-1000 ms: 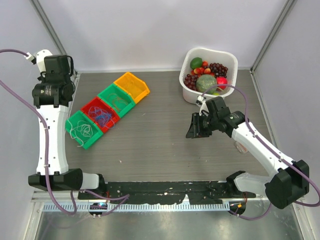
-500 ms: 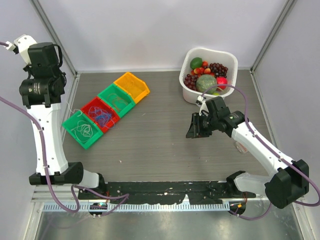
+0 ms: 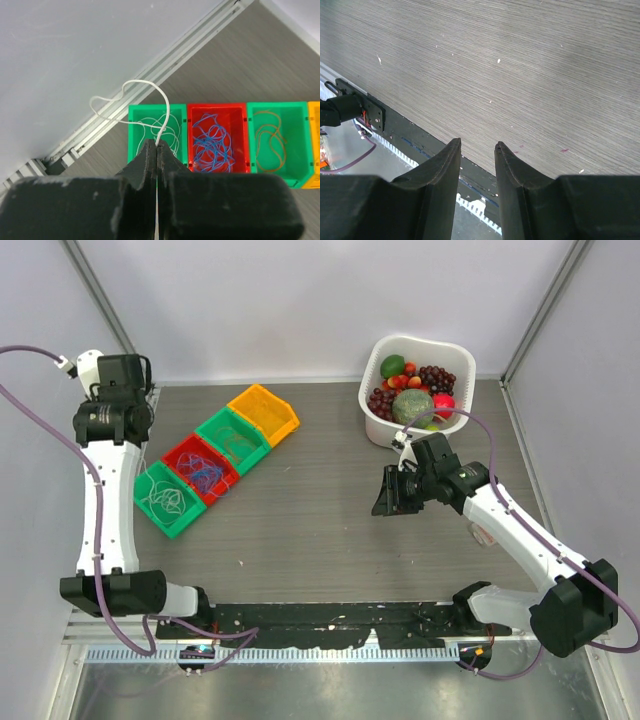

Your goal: Untangle the cables

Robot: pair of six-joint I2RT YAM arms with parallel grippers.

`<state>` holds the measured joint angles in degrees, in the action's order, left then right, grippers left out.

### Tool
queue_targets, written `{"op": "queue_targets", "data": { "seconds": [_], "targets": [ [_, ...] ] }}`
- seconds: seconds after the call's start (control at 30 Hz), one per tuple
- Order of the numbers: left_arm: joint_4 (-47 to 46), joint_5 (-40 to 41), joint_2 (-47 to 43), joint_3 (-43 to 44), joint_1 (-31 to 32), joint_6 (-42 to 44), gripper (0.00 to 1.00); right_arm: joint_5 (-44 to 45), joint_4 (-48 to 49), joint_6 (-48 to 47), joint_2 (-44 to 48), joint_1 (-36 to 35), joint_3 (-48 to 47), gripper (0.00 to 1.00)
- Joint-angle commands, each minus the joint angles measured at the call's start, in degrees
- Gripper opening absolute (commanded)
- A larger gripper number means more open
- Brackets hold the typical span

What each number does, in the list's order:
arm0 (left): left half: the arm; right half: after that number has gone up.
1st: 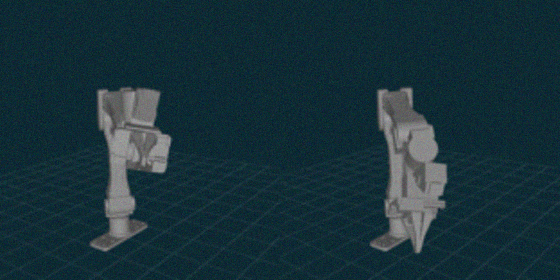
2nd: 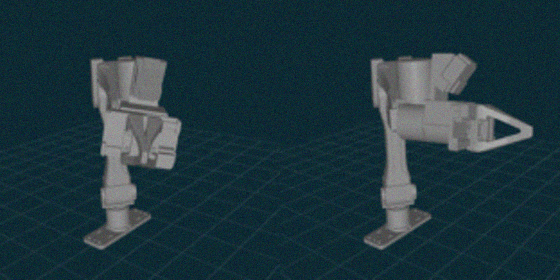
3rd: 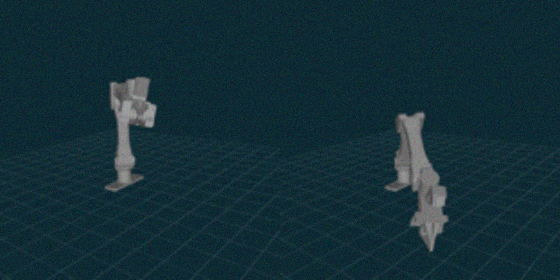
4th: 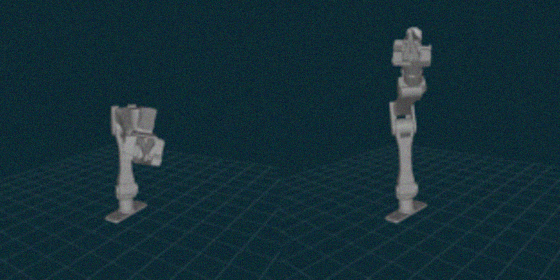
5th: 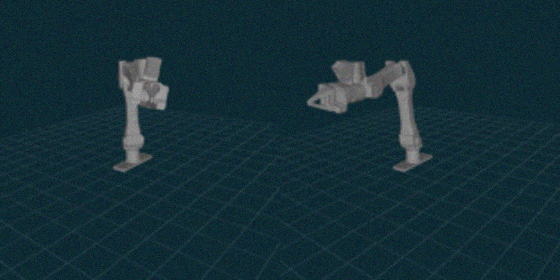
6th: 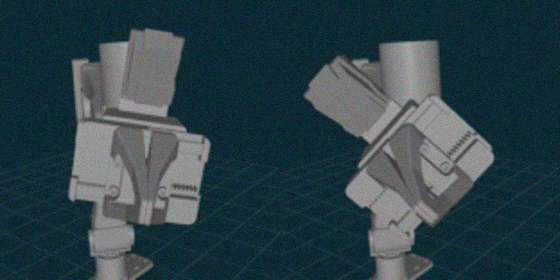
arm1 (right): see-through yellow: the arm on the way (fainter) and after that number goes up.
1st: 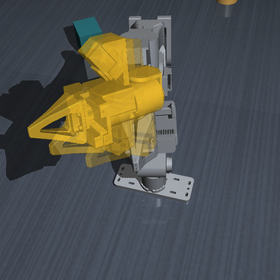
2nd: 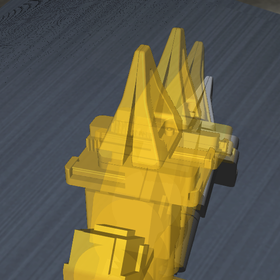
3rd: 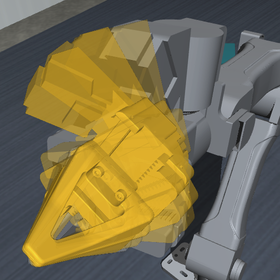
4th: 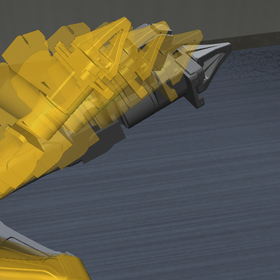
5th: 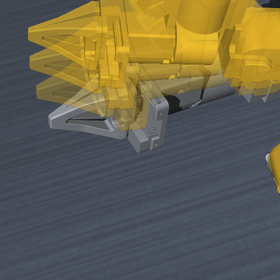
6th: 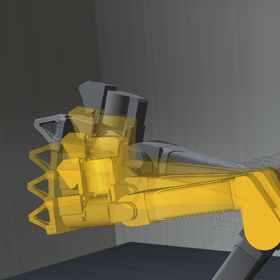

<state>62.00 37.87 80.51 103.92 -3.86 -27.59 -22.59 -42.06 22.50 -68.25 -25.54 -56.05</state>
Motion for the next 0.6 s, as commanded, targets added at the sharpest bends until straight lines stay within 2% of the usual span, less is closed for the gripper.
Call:
{"op": "queue_targets", "data": {
  "seconds": [0.0,0.17,0.3,0.43,0.57],
  "targets": [
    [-3.46,0.37,-5.27,-5.64,-0.71,-4.56,0.0,0.18,1.46,-0.97,1.63,0.23,-0.55,0.39],
    [-3.91,-1.91,-6.6,-15.31,-2.46,-12.46,0.0,-0.35,1.63,-0.88,1.19,0.14,-0.64,0.39],
    [-2.05,-5.69,-4.67,-23.83,-6.42,-19.68,0.0,0.09,1.63,-0.79,1.71,0.05,-0.73,0.39],
    [-6.34,-10.96,-2.64,-31.22,-9.15,-19.44,0.0,0.44,1.46,-0.79,2.94,0.58,-0.11,0.39],
    [-9.44,-15.36,0.16,-33.34,-9.15,-17.67,0.0,0.97,1.28,-0.7,3.82,1.02,0.33,0.39]
  ]
}}
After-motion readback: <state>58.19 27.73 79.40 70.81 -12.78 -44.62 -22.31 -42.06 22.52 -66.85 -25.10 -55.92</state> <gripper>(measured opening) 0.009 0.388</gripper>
